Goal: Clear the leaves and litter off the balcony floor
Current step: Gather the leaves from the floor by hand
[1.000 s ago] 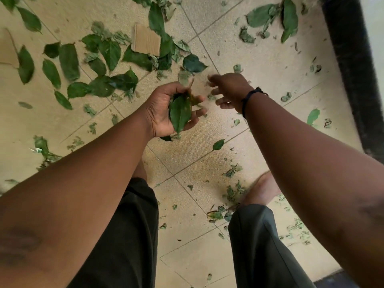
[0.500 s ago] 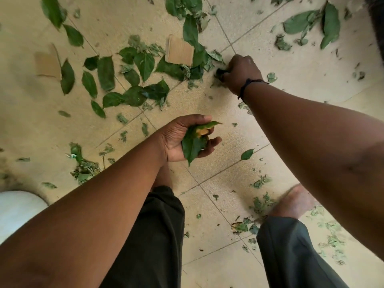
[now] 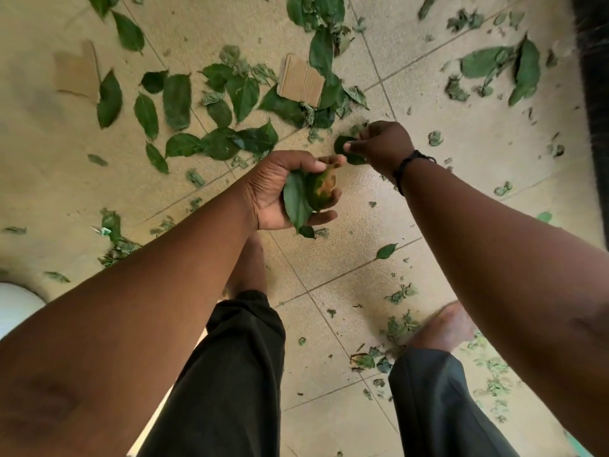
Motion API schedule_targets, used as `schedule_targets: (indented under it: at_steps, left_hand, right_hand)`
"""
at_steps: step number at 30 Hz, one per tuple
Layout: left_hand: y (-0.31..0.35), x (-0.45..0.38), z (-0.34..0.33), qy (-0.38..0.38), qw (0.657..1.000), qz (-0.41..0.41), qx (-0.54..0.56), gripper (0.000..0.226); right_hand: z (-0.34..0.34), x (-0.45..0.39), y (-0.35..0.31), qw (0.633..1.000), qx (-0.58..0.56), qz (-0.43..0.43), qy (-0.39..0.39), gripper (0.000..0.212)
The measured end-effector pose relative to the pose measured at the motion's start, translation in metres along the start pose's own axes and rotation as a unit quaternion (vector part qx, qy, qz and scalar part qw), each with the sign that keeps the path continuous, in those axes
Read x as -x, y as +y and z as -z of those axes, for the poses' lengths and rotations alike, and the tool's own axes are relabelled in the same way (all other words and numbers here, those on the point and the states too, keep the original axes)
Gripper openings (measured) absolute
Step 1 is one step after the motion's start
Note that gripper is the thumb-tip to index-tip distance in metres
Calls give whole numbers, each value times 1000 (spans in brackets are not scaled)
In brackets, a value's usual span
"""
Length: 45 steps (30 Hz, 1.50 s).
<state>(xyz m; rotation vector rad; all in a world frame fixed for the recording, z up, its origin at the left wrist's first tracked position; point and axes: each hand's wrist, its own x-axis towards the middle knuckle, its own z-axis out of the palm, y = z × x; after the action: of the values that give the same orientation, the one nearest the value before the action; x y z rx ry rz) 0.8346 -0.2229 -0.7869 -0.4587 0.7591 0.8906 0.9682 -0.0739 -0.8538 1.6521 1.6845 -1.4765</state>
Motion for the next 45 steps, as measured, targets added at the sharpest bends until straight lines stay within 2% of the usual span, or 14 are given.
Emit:
schedule_targets:
  at_steps: [4, 7, 10, 14, 18, 20, 23, 25, 27, 30, 34, 39, 41, 45]
  left_hand:
    - [5, 2, 8, -5, 1000, 6, -4, 24]
    - [7, 0, 7, -17, 1000, 0, -3, 25]
    - [9, -3, 4, -19, 1000, -15, -17, 29]
    - [12, -7, -1, 24, 999, -42, -7, 46]
    - [12, -15, -3, 80, 993, -76, 30, 60]
    - [9, -19, -4, 90, 992, -87, 35, 63]
    - [4, -22, -9, 79, 992, -85, 47, 60]
    - [0, -26, -12, 75, 993, -73, 55, 53]
    - [-4, -29, -16, 61, 995, -65, 50, 47]
    - [-7, -31, -21, 51, 996, -55, 40, 45]
    - [-12, -38, -24, 42, 998, -41, 27, 45]
    - [-21, -45, -23, 37, 999, -22, 14, 47]
    - [-24, -45, -22, 47, 999, -13, 7, 48]
    - [-26, -45, -25, 63, 998, -9, -3, 50]
  right_hand:
    - [-5, -10, -9, 982, 173, 39, 64, 27]
    - [2, -13, -17, 972, 210, 61, 80, 31]
    - [11, -16, -18, 985, 144, 44, 88, 29]
    - [33, 4, -21, 996, -46, 28, 64, 17]
    - [53, 60, -35, 979, -196, 34, -38, 10]
    - [52, 87, -43, 971, -213, 49, -100, 2]
    - [37, 117, -51, 960, -218, 56, -168, 8]
    - [25, 126, -49, 968, -214, 77, -105, 11]
    - [22, 119, -33, 974, -207, 79, 41, 9]
    - [35, 85, 25, 967, -170, -26, 187, 15]
    - [52, 54, 102, 970, -79, -162, 163, 32]
    - [60, 38, 127, 976, 86, -139, 141, 52]
    - [63, 36, 124, 978, 92, -128, 140, 48]
    - [66, 43, 114, 984, -7, -138, 115, 16]
